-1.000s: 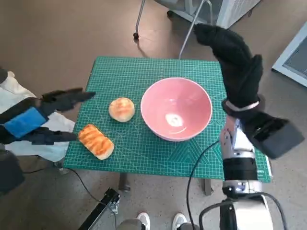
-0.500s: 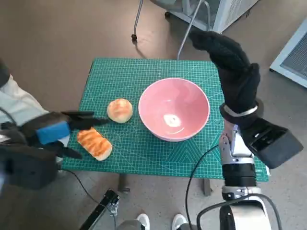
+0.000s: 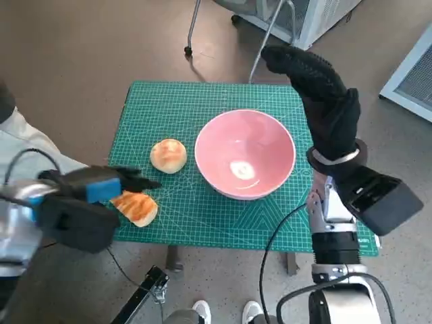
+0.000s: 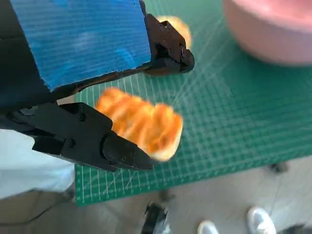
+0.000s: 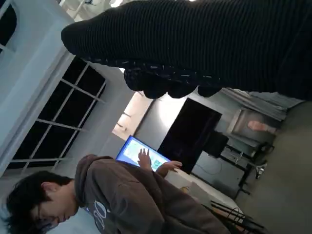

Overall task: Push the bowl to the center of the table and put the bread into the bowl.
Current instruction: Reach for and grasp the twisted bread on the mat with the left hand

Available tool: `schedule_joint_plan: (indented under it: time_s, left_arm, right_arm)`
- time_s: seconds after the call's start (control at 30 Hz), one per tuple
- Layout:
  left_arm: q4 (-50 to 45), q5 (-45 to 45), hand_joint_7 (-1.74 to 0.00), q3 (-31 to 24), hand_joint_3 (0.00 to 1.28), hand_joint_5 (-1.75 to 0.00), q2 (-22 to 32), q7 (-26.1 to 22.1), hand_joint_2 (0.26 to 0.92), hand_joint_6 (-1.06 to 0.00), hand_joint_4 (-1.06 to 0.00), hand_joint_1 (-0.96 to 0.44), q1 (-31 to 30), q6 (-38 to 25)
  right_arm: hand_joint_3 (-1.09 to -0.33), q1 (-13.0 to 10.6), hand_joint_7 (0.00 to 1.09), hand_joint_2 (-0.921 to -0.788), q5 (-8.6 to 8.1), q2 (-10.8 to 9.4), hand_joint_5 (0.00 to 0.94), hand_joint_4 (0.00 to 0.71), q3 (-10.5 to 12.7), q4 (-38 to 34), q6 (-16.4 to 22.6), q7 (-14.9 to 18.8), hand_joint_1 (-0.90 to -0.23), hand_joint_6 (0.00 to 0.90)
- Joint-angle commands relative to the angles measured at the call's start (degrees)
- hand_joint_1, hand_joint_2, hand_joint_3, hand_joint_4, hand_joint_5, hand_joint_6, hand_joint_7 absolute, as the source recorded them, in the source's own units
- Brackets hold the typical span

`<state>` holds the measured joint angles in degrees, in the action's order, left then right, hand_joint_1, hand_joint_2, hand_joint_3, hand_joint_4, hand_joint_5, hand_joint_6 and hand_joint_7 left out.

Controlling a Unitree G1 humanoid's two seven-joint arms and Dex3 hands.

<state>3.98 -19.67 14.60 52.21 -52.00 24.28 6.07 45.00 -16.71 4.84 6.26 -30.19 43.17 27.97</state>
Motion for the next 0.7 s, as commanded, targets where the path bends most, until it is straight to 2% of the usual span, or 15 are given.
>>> schedule_joint_plan:
  time_s: [0.03, 0.17, 0.27, 0.37, 0.43, 0.47, 0.5, 0.57, 0.6, 0.7]
  left_arm:
    - [4.19, -3.82, -0.01, 2.45, 0.01, -0.01, -2.03, 2.21, 0.779, -0.34, -0.16, 0.00, 1.88, 1.59]
    - [7.96, -7.09, -0.03, 3.86, 0.02, -0.03, -3.50, 5.04, 0.804, -0.39, -0.21, 0.02, 2.88, 3.26]
    - [10.31, -9.13, -0.06, 4.42, 0.02, -0.04, -4.02, 7.55, 0.836, -0.45, -0.31, 0.03, 3.22, 4.97]
    - [12.30, -10.82, -0.13, 4.87, 0.04, -0.10, -4.23, 9.78, 0.881, -0.59, -0.48, 0.02, 3.64, 6.82]
    - [13.13, -11.49, -0.21, 4.95, 0.04, -0.14, -4.14, 10.91, 0.900, -0.64, -0.57, 0.01, 3.88, 8.05]
    - [13.35, -11.70, -0.32, 4.86, 0.04, -0.20, -4.04, 11.38, 0.908, -0.64, -0.61, 0.01, 4.07, 8.57]
    - [13.54, -11.85, -0.67, 4.80, 0.09, -0.58, -3.97, 11.71, 0.912, -0.60, -0.59, 0.01, 4.21, 8.96]
    - [13.54, -11.59, -0.97, 4.24, 0.12, -0.90, -3.67, 12.04, 0.917, -0.57, -0.59, 0.00, 4.41, 9.72]
    - [13.25, -11.11, -1.08, 3.68, 0.13, -1.03, -3.43, 12.01, 0.918, -0.56, -0.60, 0.00, 4.57, 9.98]
    - [12.00, -8.96, -1.19, 1.63, 0.11, -1.13, -2.76, 11.76, 0.920, -0.56, -0.64, 0.00, 5.04, 10.86]
  right_arm:
    - [-0.795, -1.57, 1.00, -0.921, -0.32, -0.10, 0.019, 0.332, -0.07, -0.02, -0.79, 0.32, -0.701, -0.001]
    - [-0.793, -1.90, 1.00, -0.921, -0.25, -0.06, 0.022, 0.335, -0.14, 0.28, -0.70, 0.30, -0.700, 0.000]
    - [-0.792, -2.12, 1.00, -0.921, -0.18, -0.02, 0.023, 0.337, -0.16, 0.61, -0.75, 0.19, -0.700, 0.000]
    - [-0.790, -2.34, 1.00, -0.921, -0.08, 0.03, 0.025, 0.338, -0.15, 0.92, -0.79, 0.06, -0.694, 0.000]
    - [-0.789, -2.48, 1.00, -0.921, 0.01, 0.05, 0.025, 0.338, -0.15, 1.08, -0.79, -0.03, -0.693, 0.001]
    - [-0.789, -2.56, 1.00, -0.921, 0.08, 0.06, 0.025, 0.338, -0.15, 1.10, -0.71, -0.08, -0.692, 0.001]
    - [-0.788, -2.62, 1.00, -0.921, 0.14, 0.06, 0.026, 0.338, -0.14, 1.12, -0.65, -0.11, -0.692, 0.001]
    - [-0.787, -2.73, 0.99, -0.921, 0.20, 0.05, 0.027, 0.339, -0.12, 1.15, -0.51, -0.15, -0.691, 0.000]
    - [-0.786, -2.73, 0.99, -0.921, 0.22, 0.04, 0.028, 0.340, -0.09, 1.06, -0.43, -0.16, -0.690, 0.000]
    - [-0.785, -2.78, 0.99, -0.921, 0.26, -0.03, 0.029, 0.340, -0.09, 1.00, -0.36, -0.21, -0.687, -0.001]
